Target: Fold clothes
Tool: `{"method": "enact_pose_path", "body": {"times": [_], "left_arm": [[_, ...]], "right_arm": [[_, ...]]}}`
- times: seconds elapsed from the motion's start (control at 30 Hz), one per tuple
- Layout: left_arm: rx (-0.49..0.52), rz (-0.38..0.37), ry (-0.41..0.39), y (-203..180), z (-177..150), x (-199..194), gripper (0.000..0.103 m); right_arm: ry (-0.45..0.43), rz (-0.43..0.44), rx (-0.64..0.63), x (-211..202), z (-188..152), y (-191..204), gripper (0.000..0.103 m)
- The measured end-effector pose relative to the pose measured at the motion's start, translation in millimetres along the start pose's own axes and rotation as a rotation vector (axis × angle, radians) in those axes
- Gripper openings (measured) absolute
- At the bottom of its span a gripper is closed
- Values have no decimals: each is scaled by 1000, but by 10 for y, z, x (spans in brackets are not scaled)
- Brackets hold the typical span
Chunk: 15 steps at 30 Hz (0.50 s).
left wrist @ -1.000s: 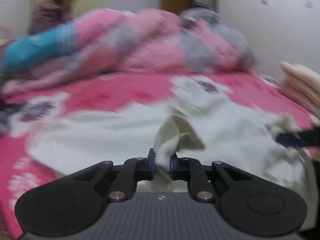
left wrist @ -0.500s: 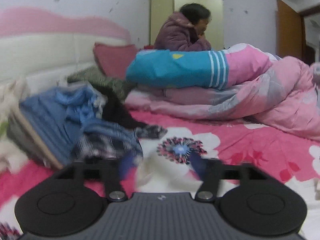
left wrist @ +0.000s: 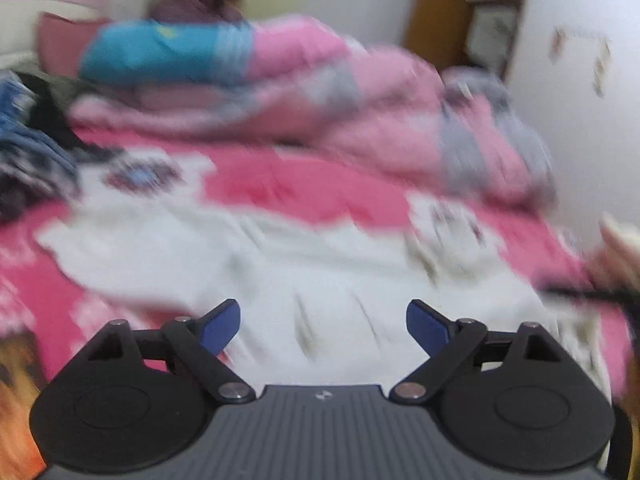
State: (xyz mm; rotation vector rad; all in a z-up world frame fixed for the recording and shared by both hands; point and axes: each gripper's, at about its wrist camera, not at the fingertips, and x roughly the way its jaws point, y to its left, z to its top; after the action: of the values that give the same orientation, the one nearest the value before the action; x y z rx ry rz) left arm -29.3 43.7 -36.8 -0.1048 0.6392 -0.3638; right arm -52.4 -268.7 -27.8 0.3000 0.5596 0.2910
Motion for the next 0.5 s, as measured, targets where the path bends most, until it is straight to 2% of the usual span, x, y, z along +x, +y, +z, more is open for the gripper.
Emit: {"method": "enact_pose_path", "body": {"times": [0.07, 0.17, 0.2, 0.37, 0.5], "left_arm": [[15, 3, 47, -74, -173, 77, 84], [15, -4, 83, -90, -349, 126, 84], [26, -2, 81, -104, -392, 119, 84], [52, 0, 72, -112, -447, 111, 85], [52, -13, 64, -88, -476, 116, 86]], "right_arm": [[50, 41, -81, 257, 81, 160, 69], [128, 96, -211, 656, 193, 416, 80], [153, 114, -254, 789, 230, 501, 86], [303, 137, -453, 1478, 244, 829, 93], [423, 174, -544, 1895, 100, 956, 96]]}}
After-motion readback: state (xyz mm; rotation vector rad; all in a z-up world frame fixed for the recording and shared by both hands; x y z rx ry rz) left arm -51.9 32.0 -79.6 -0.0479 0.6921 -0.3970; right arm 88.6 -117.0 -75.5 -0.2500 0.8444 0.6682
